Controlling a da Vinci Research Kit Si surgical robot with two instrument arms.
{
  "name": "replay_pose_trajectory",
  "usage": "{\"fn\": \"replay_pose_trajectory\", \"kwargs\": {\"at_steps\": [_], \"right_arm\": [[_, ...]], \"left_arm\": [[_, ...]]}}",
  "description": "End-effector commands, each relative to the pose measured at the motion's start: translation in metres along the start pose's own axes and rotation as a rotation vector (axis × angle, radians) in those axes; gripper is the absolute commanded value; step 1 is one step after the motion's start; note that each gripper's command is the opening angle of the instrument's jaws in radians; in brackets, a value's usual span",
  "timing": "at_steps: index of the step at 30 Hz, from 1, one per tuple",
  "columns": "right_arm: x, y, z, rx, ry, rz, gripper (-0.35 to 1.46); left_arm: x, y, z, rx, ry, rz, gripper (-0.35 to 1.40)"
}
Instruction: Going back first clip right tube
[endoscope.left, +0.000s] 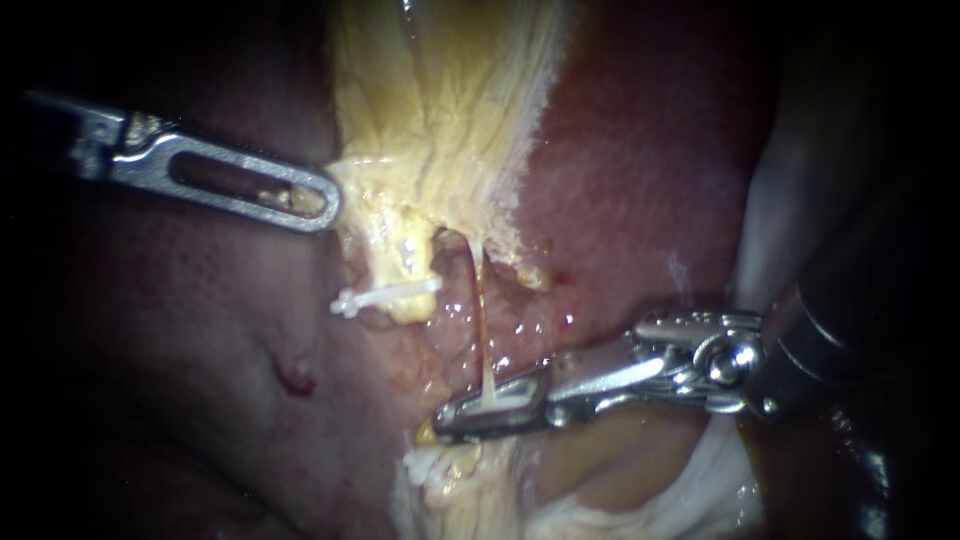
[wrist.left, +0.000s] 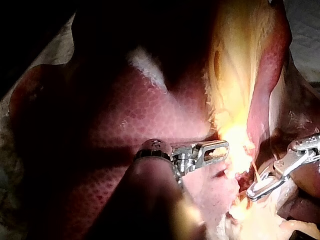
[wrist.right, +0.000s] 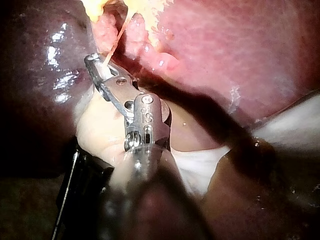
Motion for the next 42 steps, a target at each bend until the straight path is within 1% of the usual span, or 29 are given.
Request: {"fn": "replay_pose_trajectory", "kwargs": {"at_steps": [1, 4, 5, 6, 8, 10, 13, 15, 17, 20, 28, 31, 35, 37, 42], "right_arm": [[0.0000, 0.0000, 0.0000, -0.001, -0.003, 0.000, -0.35], [0.0000, 0.0000, 0.0000, 0.002, 0.002, 0.000, -0.35], [-0.0001, 0.0000, 0.0000, 0.005, 0.011, -0.001, -0.23], [-0.0001, 0.0000, 0.0001, 0.015, 0.026, -0.001, 0.00], [-0.0002, 0.0000, 0.0001, 0.028, 0.045, -0.001, 0.24], [-0.0001, -0.0001, 0.0002, 0.035, 0.051, 0.006, 0.35], [0.0002, 0.0000, 0.0006, 0.026, 0.060, -0.046, 0.45], [0.0004, 0.0001, 0.0009, 0.023, 0.060, -0.081, 0.47], [0.0005, 0.0003, 0.0013, 0.016, 0.062, -0.152, 0.48], [0.0005, 0.0007, 0.0016, -0.025, 0.080, -0.233, 0.50], [-0.0004, 0.0019, 0.0010, -0.085, 0.093, -0.381, 0.50], [-0.0006, 0.0021, -0.0001, -0.090, 0.092, -0.431, 0.50], [-0.0007, 0.0017, -0.0028, -0.086, 0.087, -0.502, 0.50], [-0.0005, 0.0015, -0.0043, -0.093, 0.090, -0.519, 0.50], [0.0007, 0.0010, -0.0089, -0.114, 0.098, -0.543, 0.50]], "left_arm": [[0.0000, 0.0000, 0.0000, -0.001, 0.000, 0.000, -0.35], [0.0000, -0.0001, 0.0000, -0.001, 0.000, 0.000, -0.35], [0.0000, -0.0001, 0.0000, -0.001, 0.000, 0.000, -0.35], [0.0000, -0.0001, 0.0000, -0.001, 0.000, 0.000, -0.35], [0.0000, -0.0001, 0.0000, -0.001, 0.000, 0.000, -0.35], [0.0000, -0.0001, 0.0000, -0.001, 0.000, 0.000, -0.35], [0.0000, -0.0001, 0.0000, -0.001, 0.000, 0.000, -0.35], [0.0000, -0.0001, 0.0000, -0.001, 0.000, 0.000, -0.35], [0.0000, -0.0001, 0.0000, -0.001, 0.000, 0.000, -0.35], [0.0000, -0.0001, 0.0000, -0.001, 0.000, 0.000, -0.35], [0.0000, -0.0002, 0.0000, -0.001, 0.000, 0.000, -0.35], [0.0000, -0.0002, -0.0001, -0.001, 0.000, 0.000, -0.35], [0.0001, -0.0002, -0.0002, 0.000, 0.000, 0.000, -0.35], [0.0001, -0.0002, -0.0002, 0.000, 0.000, 0.000, -0.35], [0.0001, -0.0001, -0.0002, 0.000, 0.000, 0.000, -0.35]]}}
